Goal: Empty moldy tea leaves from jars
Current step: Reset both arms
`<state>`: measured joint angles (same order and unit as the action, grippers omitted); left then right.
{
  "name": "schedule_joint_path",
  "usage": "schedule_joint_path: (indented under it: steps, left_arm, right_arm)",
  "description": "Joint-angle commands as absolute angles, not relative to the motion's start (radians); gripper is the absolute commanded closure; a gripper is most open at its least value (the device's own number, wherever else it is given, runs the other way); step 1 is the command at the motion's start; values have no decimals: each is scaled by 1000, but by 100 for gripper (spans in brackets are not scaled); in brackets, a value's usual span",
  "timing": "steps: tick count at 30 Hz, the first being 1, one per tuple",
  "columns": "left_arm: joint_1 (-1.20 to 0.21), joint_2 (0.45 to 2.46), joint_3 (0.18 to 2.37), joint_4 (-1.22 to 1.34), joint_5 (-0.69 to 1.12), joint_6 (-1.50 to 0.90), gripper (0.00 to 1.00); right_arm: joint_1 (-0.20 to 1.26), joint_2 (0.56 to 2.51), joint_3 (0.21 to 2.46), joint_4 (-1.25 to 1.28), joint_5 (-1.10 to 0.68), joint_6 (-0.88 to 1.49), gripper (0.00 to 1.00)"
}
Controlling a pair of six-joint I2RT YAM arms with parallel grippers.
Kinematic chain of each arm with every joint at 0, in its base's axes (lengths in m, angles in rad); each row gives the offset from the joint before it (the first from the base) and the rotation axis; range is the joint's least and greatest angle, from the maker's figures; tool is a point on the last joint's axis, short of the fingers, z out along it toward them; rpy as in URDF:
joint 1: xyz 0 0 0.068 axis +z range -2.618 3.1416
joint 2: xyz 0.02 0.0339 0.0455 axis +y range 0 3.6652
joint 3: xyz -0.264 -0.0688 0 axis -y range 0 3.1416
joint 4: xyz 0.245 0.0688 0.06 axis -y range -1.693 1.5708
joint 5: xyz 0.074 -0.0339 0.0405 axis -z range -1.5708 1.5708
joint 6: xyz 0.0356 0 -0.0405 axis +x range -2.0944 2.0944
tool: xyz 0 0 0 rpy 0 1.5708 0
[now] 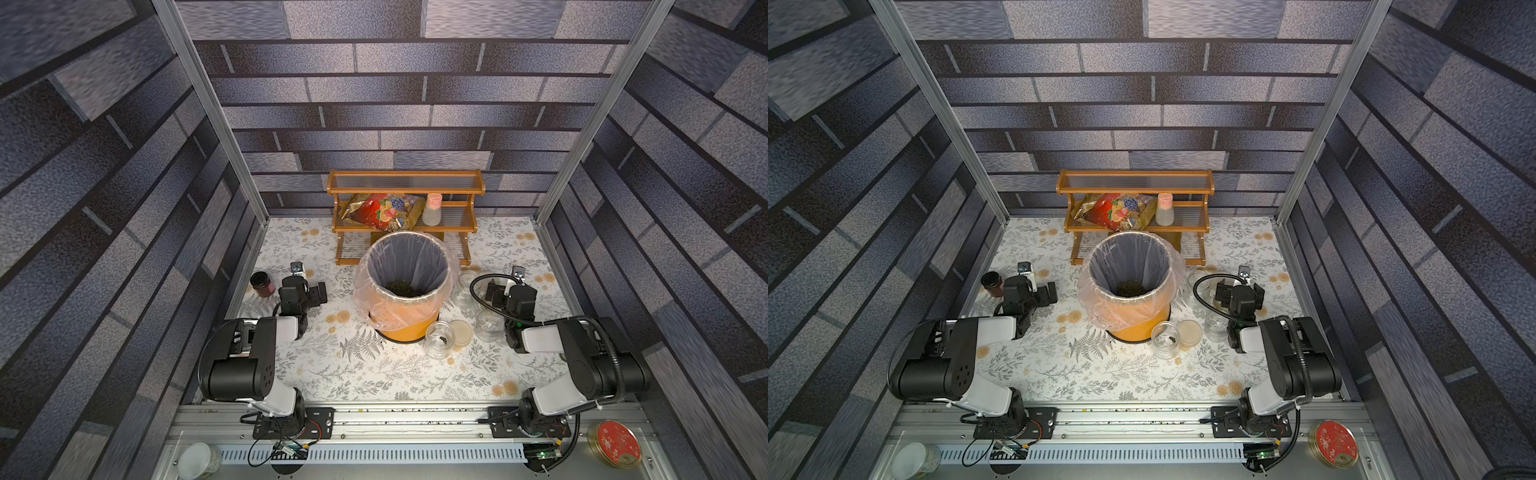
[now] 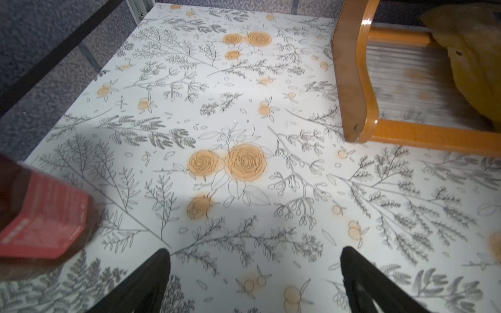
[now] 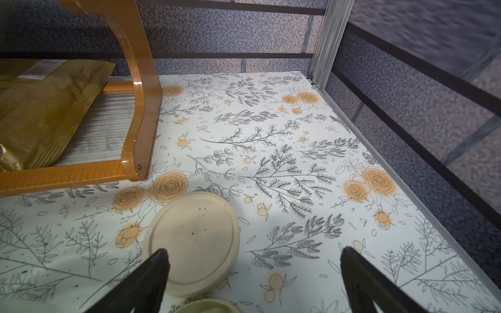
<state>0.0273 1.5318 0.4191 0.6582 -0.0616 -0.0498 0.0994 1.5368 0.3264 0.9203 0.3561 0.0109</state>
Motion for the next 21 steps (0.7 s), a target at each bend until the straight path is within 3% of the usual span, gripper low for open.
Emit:
schedule_joint_path:
  steps: [1, 21]
  left_arm:
    - [20, 1545, 404, 849, -106, -23, 0]
    - [46, 1545, 422, 816, -67, -44, 0]
  right_arm:
    - [90, 1541, 348, 942, 329, 24, 0]
    - [90, 1532, 349, 927, 329, 21, 0]
